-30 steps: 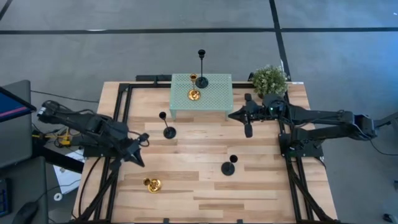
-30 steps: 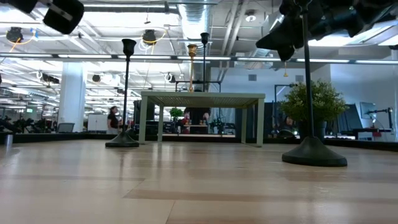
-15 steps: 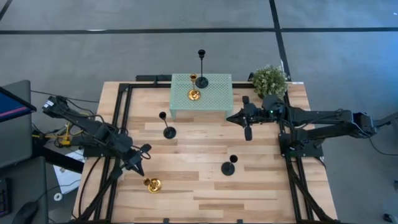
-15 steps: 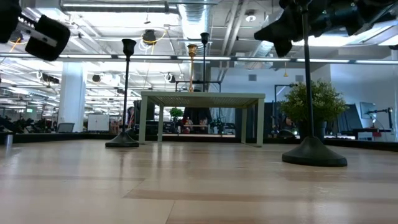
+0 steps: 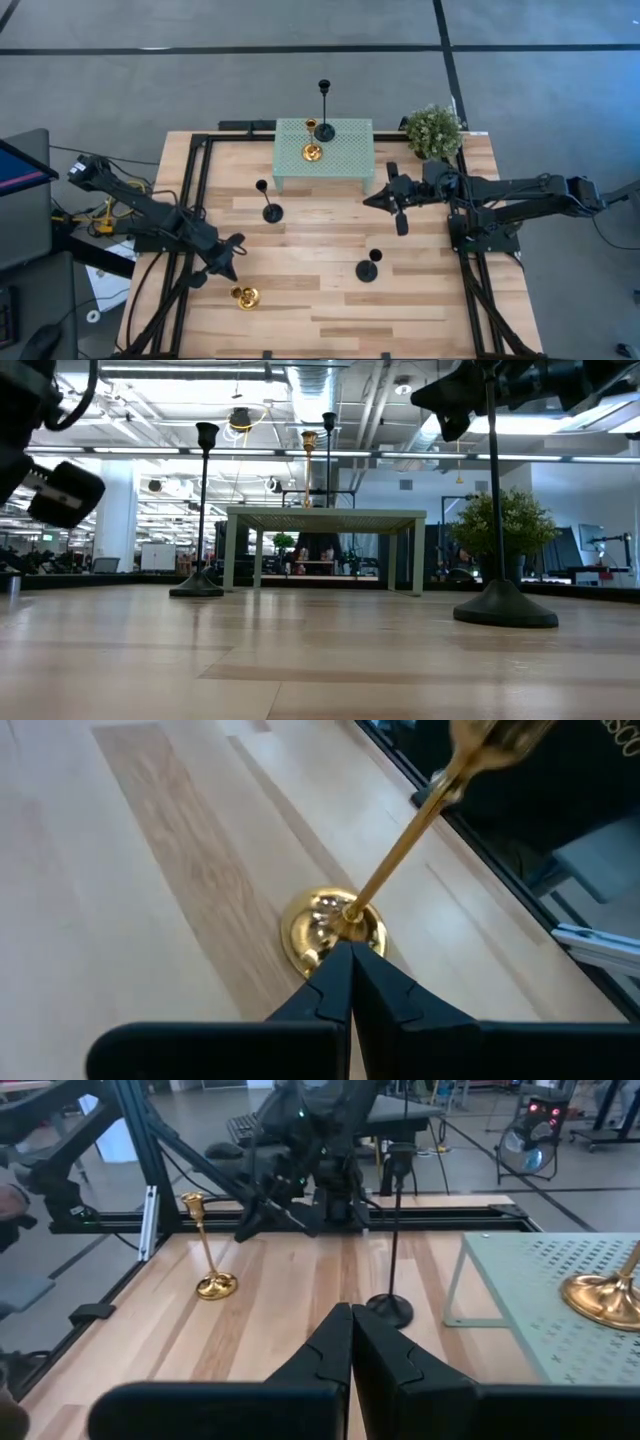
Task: Pick & Place candle stick holders
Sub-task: Put the gold candle holder on the shelf
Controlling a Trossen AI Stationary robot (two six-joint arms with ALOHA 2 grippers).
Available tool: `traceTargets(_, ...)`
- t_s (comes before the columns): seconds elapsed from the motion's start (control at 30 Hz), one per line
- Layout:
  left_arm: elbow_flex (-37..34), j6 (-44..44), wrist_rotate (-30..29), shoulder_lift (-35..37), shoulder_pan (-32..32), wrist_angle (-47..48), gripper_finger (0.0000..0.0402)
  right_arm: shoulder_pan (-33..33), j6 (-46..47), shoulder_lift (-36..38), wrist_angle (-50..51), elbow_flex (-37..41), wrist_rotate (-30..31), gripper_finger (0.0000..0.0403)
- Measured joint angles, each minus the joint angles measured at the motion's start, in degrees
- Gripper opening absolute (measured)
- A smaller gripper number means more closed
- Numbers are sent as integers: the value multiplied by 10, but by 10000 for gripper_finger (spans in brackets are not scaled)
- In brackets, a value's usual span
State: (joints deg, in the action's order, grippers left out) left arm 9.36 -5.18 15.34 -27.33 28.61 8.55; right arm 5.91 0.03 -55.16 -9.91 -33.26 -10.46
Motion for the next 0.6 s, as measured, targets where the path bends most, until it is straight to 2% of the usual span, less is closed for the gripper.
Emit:
traceTargets(0.17,-58,5,36,0,0,-98,4,2,0,0,0,0,9,1)
traceTargets(0.27,-89,36,62,0,0,-160,4,2,0,0,0,0,26,1)
traceTargets(0.37,-91,62,69,-1,0,-180,7,2,0,0,-3,0,32,1)
traceTargets(0.6,-90,64,68,-1,0,-185,7,1,0,0,-29,0,31,1)
